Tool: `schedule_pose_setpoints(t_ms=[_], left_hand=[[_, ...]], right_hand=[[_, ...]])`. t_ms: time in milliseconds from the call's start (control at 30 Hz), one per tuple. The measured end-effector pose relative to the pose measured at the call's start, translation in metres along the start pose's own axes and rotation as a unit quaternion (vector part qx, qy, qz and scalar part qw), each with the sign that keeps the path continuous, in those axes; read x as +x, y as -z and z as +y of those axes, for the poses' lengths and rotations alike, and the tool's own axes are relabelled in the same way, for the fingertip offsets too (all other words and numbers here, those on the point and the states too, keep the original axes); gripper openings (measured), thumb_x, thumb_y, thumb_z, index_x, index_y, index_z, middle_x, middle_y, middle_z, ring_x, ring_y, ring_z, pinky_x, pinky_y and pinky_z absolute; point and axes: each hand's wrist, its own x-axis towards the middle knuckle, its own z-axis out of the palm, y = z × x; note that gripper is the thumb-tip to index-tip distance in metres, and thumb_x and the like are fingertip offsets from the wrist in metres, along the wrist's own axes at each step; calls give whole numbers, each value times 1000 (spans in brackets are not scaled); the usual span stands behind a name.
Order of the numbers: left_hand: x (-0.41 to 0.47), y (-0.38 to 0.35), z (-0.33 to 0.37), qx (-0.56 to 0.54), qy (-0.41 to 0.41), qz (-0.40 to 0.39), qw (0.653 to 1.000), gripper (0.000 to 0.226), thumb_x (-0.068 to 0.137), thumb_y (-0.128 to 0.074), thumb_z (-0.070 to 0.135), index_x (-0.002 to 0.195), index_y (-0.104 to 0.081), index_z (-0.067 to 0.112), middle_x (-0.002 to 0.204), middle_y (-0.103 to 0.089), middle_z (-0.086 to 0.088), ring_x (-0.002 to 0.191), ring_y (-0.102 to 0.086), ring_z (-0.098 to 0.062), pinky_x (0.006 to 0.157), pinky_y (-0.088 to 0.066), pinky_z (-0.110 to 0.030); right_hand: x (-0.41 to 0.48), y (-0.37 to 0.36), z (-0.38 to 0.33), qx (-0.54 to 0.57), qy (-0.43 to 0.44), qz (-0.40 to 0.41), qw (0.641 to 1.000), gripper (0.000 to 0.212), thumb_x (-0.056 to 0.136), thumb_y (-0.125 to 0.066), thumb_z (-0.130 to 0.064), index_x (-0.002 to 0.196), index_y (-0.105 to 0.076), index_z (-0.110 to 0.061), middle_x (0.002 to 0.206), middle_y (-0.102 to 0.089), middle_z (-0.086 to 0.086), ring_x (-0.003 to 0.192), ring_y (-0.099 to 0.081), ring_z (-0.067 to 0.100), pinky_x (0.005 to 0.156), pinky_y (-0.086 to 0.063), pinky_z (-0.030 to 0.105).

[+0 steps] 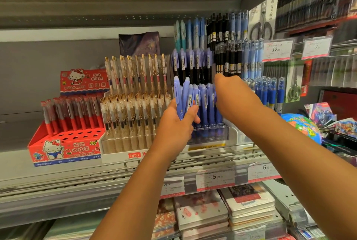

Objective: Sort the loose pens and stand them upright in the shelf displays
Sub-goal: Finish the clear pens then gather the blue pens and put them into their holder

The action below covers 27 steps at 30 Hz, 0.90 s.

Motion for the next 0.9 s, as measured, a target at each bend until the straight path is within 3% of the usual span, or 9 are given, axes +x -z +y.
schedule_pose_setpoints(t_ms=[67,167,267,333,400,500,600,733,900], left_hand=[[0,0,-1,8,-9,-11,1000,50,101,-51,32,145,-32,19,68,-63,9,47,-36,-13,48,-36,-30],[0,1,-1,-8,-33,-11,999,30,102,-48,35,130,-37,36,70,-63,10,44,-35,-9,46,-36,-23],[-1,1,-1,-21,-36,9,999,43,103,-43,33,142,-29,21,71,-62,10,44,-35,-10,46,-35,-23],[-3,1,1,-16,-45,7,999,42,104,-44,31,142,-31,19,70,-62,10,44,-37,-12,45,-37,-26],[-4,1,3,-7,-71,2,997,25,104,-45,29,128,-44,22,71,-63,7,44,-41,-12,46,-41,-27],[-5,1,6,-16,-79,1,997,24,103,-47,29,125,-50,19,72,-62,-1,45,-44,-17,46,-44,-28],[-7,4,7,-18,-74,1,997,27,102,-48,31,122,-51,15,73,-64,-2,48,-50,-20,48,-46,-27],[-11,11,8,-7,-65,5,998,25,101,-48,30,118,-56,12,79,-70,2,59,-63,-22,56,-57,-33],[-12,23,7,41,-81,31,995,18,102,-47,30,103,-65,29,91,-73,7,85,-71,-14,74,-59,-27]], right_hand=[[-1,2,1,-9,3,-8,1000,22,88,-50,12,102,-51,-4,65,-35,4,53,-34,15,42,-21,26],[-7,3,0,-44,2,-24,999,23,87,-51,12,103,-55,-3,63,-37,4,52,-33,13,41,-21,24],[-11,3,-2,-40,-11,3,999,23,87,-52,11,107,-53,0,65,-39,11,50,-34,15,40,-21,24],[-12,4,-4,46,-8,22,999,11,92,-51,6,98,-56,-2,73,-53,12,57,-49,21,44,-37,28],[-15,7,-10,213,4,-8,977,17,98,-51,-6,110,-64,-6,89,-67,12,71,-64,27,62,-55,38],[-24,10,-21,395,17,-63,916,17,100,-51,-17,99,-68,-12,81,-72,11,69,-69,22,71,-59,46],[-29,4,-25,426,16,-40,904,13,100,-54,-20,100,-66,-15,79,-71,5,65,-67,15,73,-59,44],[-30,-5,-27,479,-12,-22,877,12,98,-59,-19,103,-66,-10,89,-70,11,81,-68,25,79,-57,48],[-27,-18,-29,524,-33,-32,850,15,101,-52,-15,107,-63,-7,97,-69,12,88,-67,23,78,-60,40]])
